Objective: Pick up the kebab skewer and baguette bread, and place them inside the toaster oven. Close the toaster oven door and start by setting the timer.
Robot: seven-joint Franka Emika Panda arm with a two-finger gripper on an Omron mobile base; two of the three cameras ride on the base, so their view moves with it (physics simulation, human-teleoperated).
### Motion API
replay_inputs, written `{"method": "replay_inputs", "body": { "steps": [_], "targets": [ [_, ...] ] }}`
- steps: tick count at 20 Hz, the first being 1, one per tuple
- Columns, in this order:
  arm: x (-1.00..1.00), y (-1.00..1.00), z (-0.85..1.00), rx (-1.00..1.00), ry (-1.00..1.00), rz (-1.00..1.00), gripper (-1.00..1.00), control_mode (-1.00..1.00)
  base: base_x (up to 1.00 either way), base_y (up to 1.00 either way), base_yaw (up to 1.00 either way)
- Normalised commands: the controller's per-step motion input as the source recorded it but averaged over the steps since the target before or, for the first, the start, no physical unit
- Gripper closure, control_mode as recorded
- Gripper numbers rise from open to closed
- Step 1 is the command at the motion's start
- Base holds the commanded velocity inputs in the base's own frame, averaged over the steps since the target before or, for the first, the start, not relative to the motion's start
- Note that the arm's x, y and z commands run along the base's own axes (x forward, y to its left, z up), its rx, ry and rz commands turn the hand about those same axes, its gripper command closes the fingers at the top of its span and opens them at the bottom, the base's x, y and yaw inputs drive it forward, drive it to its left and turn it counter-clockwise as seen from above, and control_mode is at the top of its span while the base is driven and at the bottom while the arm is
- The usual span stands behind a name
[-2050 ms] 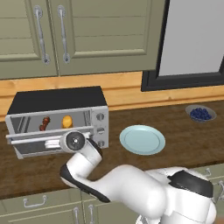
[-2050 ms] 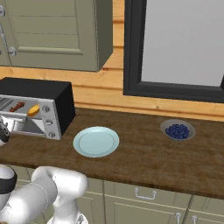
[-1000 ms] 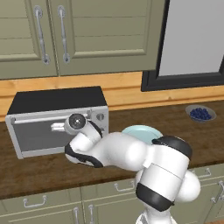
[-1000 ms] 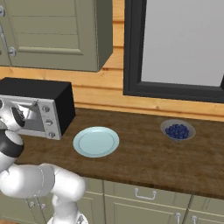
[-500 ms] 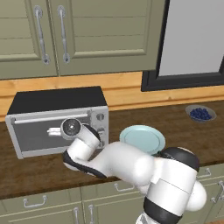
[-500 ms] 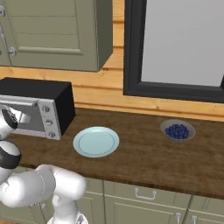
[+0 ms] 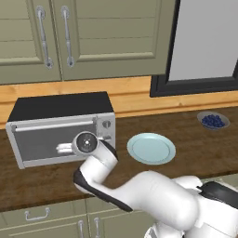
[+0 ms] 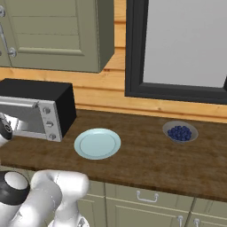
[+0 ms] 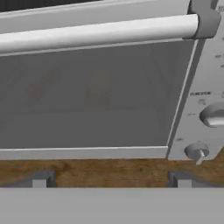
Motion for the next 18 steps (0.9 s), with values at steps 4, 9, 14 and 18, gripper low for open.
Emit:
{"method": "replay_inputs", "body": {
  "steps": [4,9,14,18],
  "targets": [
    [-0.44,-0.18,0.66,-0.43,0.17,0.39,-1.00,-1.00,0.00,0.00,0.00],
    [-0.21,-0.10,0.23,-0.65,0.29,0.50,-1.00,-1.00,0.00,0.00,0.00],
    [0.00,0.00,-0.07,-0.83,0.44,0.53,-1.00,-1.00,0.00,0.00,0.00],
    [0.08,-0.10,-0.26,-0.85,0.47,0.50,-1.00,-1.00,0.00,0.00,0.00]
  ]
}}
